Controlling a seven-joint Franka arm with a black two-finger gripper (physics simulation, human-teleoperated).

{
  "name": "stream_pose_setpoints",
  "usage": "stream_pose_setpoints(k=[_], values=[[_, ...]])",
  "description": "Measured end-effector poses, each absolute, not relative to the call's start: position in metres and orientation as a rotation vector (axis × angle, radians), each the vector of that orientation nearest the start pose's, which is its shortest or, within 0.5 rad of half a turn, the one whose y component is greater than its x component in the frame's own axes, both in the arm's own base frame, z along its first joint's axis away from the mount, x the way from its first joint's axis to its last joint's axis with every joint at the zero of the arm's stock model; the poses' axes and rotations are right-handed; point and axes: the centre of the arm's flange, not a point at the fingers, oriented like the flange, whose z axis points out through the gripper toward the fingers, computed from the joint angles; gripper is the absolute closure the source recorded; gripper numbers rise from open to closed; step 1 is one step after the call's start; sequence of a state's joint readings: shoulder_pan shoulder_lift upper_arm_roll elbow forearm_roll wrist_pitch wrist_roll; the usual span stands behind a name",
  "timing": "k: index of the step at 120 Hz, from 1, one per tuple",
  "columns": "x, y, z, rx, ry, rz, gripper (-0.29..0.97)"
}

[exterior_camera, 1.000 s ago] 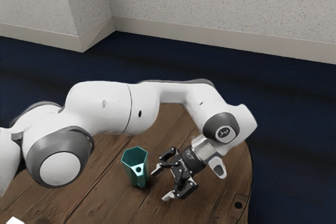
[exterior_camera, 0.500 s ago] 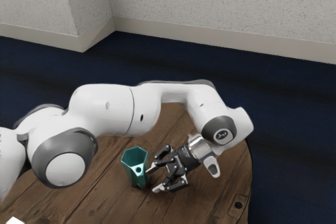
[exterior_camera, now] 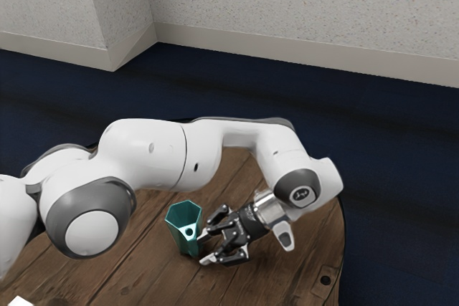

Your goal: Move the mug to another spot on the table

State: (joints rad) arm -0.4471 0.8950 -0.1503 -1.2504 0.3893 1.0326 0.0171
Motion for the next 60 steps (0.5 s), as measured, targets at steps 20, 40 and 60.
stream_pose_setpoints(k=[20, 40, 60], values=[[0.542, -0.279, 0.206, -2.135, 0.713, 1.257, 0.46], [0.541, -0.274, 0.208, -2.119, 0.713, 1.263, 0.54], [0.540, -0.269, 0.220, -2.118, 0.712, 1.256, 0.69]])
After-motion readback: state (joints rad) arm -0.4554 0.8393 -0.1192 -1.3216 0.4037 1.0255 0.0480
